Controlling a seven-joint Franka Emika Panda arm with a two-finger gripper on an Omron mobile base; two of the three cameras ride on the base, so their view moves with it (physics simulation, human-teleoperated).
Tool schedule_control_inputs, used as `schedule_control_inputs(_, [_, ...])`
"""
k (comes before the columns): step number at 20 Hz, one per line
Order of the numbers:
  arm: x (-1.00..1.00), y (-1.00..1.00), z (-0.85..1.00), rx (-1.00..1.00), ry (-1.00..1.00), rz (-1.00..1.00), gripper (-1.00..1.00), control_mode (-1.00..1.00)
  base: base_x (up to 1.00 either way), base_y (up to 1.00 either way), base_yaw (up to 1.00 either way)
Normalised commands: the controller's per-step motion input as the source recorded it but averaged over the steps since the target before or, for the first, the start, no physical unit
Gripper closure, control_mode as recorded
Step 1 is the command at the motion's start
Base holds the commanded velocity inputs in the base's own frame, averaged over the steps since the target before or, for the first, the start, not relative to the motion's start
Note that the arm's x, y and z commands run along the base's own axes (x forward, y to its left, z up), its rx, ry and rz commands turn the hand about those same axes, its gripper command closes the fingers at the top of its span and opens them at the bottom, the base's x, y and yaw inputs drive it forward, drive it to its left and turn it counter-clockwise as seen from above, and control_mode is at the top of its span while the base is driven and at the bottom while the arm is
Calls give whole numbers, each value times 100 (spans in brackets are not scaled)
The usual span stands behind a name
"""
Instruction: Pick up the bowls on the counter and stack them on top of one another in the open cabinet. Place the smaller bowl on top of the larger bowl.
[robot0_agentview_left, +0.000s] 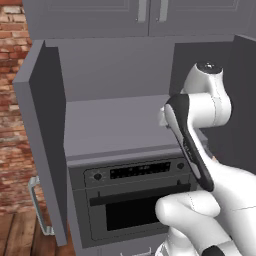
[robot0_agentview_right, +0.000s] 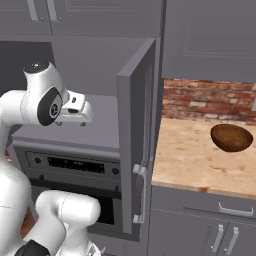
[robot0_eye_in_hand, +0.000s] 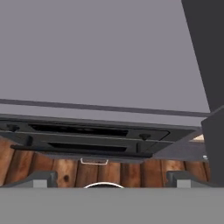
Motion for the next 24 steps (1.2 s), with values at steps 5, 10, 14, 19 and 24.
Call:
schedule_control_inputs(5, [-33,0,25,0,0,0,-100,-100,0,0,0])
schedule_control_inputs(10, [-36,0,27,0,-1,-1,-100,-100,0,0,0])
schedule_control_inputs(14, [-38,0,23,0,-1,-1,-100,-100,0,0,0])
schedule_control_inputs(19, [-42,0,17,0,-2,-2,-100,-100,0,0,0])
schedule_control_inputs(24, [0,0,0,0,0,0,-100,100,-44,1,-3])
